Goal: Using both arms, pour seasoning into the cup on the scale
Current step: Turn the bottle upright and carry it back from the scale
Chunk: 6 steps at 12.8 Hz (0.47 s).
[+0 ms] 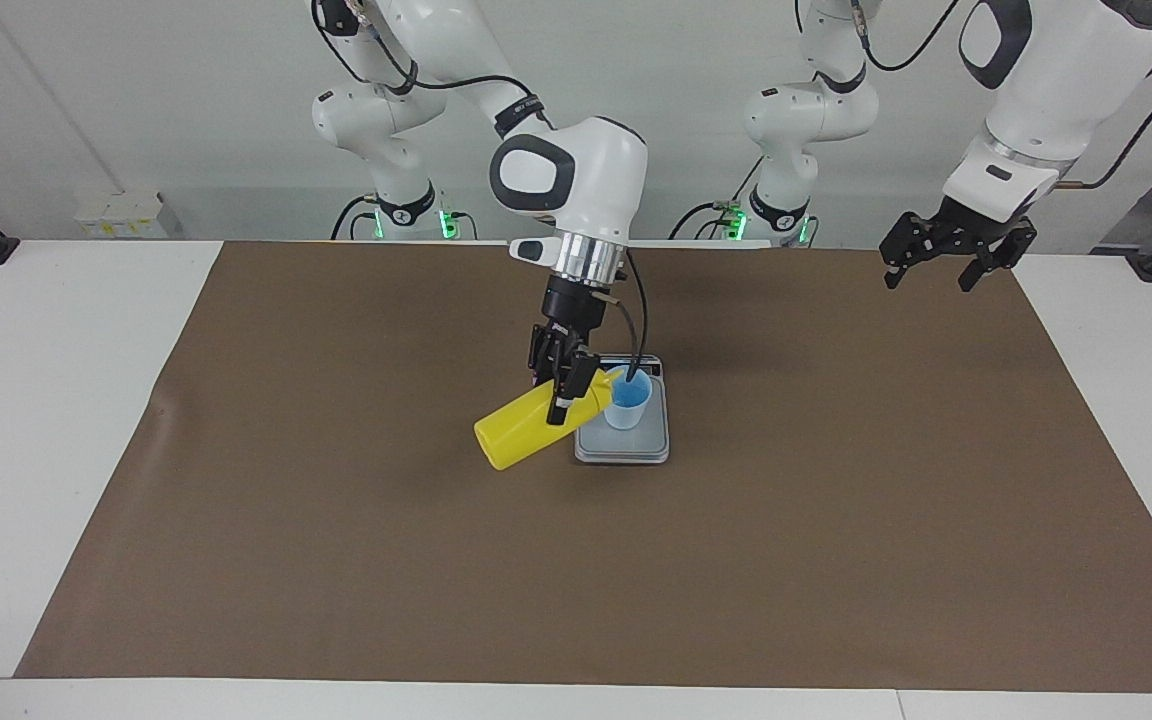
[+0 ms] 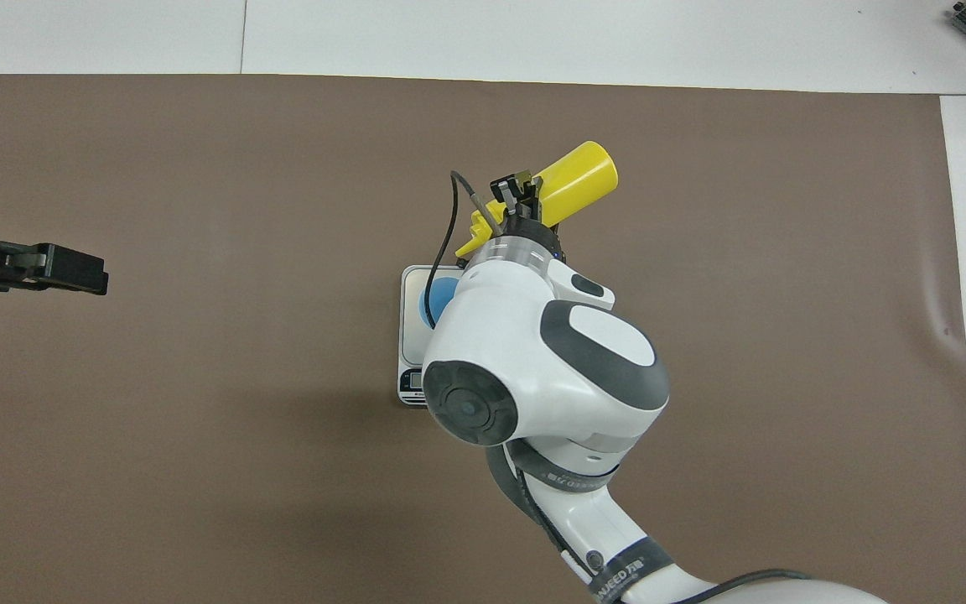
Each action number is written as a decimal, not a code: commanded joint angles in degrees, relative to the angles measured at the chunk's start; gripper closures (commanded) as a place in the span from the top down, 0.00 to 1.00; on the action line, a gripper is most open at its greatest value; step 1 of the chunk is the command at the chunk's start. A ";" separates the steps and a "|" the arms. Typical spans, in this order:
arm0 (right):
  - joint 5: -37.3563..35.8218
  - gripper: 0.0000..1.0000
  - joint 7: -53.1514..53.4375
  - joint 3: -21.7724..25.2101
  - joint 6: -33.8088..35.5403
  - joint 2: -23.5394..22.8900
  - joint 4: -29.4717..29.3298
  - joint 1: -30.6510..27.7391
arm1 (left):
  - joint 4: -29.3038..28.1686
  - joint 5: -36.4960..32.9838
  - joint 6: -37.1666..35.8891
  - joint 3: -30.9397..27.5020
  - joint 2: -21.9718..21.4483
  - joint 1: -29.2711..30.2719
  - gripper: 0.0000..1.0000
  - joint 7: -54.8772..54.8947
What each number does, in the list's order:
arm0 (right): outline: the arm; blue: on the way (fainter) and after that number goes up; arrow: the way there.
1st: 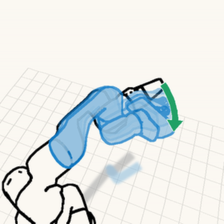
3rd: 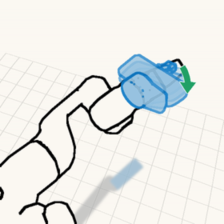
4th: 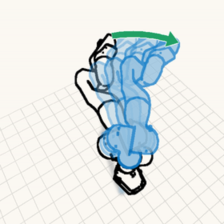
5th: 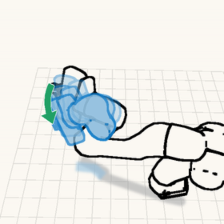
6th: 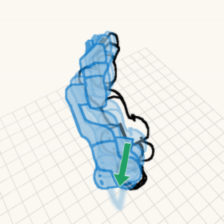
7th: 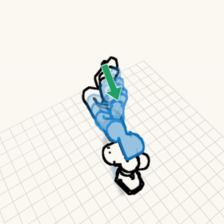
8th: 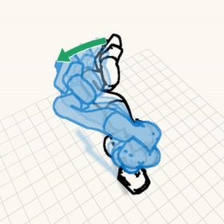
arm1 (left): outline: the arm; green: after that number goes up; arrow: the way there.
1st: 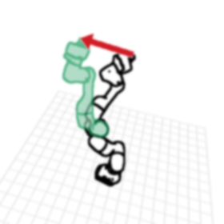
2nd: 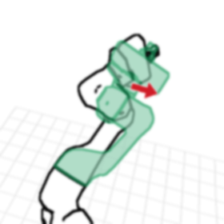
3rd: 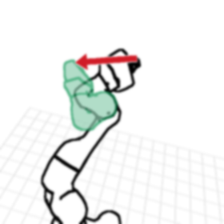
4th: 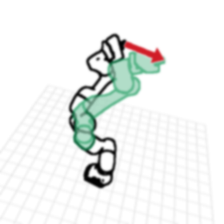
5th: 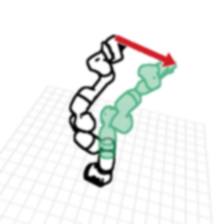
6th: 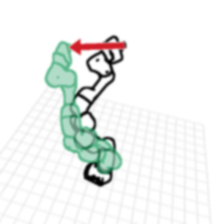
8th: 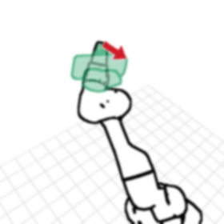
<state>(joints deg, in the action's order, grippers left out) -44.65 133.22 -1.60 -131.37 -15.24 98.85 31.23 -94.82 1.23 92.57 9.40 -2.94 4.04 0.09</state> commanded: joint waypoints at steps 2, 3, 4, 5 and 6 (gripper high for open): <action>19.45 0.00 0.02 -0.33 -0.82 0.92 0.38 -2.93 | -1.77 0.71 0.51 -0.09 -1.63 0.27 1.00 -0.44; 24.82 0.00 -1.55 -0.33 -0.90 0.83 0.56 -3.98 | -1.77 0.71 0.51 -0.09 -1.63 0.27 1.00 -0.44; 30.44 0.00 -4.78 -0.33 -0.91 0.65 0.56 -5.29 | -1.77 0.71 0.60 -0.09 -1.63 0.27 1.00 -0.44; 36.68 0.00 -8.73 -0.33 -0.99 0.57 0.73 -6.79 | -1.77 0.71 0.51 -0.09 -1.63 0.27 1.00 -0.44; 43.53 0.00 -12.77 -0.33 -0.99 0.39 0.91 -8.80 | -1.77 0.71 0.60 -0.09 -1.63 0.27 1.00 -0.44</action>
<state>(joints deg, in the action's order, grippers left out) -9.75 126.39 -1.47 -131.37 -15.17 99.19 25.87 -94.82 1.23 92.57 9.40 -2.94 4.04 0.09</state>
